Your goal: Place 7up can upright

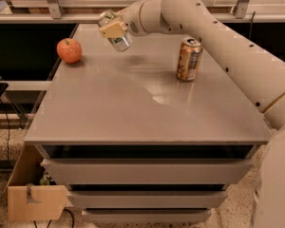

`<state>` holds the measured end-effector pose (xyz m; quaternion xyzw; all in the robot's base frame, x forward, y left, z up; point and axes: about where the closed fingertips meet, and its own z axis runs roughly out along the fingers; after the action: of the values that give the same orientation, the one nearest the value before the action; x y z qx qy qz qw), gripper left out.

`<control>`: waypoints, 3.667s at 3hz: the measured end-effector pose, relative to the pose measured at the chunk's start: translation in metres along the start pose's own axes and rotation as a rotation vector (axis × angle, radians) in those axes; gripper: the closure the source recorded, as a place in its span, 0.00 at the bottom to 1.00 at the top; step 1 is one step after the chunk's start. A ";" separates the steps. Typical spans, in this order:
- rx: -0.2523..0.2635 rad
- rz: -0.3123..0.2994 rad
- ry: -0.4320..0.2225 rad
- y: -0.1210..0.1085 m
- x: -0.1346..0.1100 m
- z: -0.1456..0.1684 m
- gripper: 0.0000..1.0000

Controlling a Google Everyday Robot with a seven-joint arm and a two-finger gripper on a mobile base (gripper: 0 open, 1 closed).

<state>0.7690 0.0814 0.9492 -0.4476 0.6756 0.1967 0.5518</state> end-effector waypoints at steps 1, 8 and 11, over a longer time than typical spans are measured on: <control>0.005 -0.001 -0.026 0.008 -0.004 0.000 1.00; -0.056 0.217 -0.258 0.065 0.017 -0.056 1.00; -0.055 0.272 -0.332 0.064 0.038 -0.053 0.83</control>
Offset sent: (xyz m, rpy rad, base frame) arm -0.0316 0.0076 0.0110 0.0764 -0.0272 0.0055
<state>0.6861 0.0598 0.9165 -0.3286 0.6242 0.3585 0.6114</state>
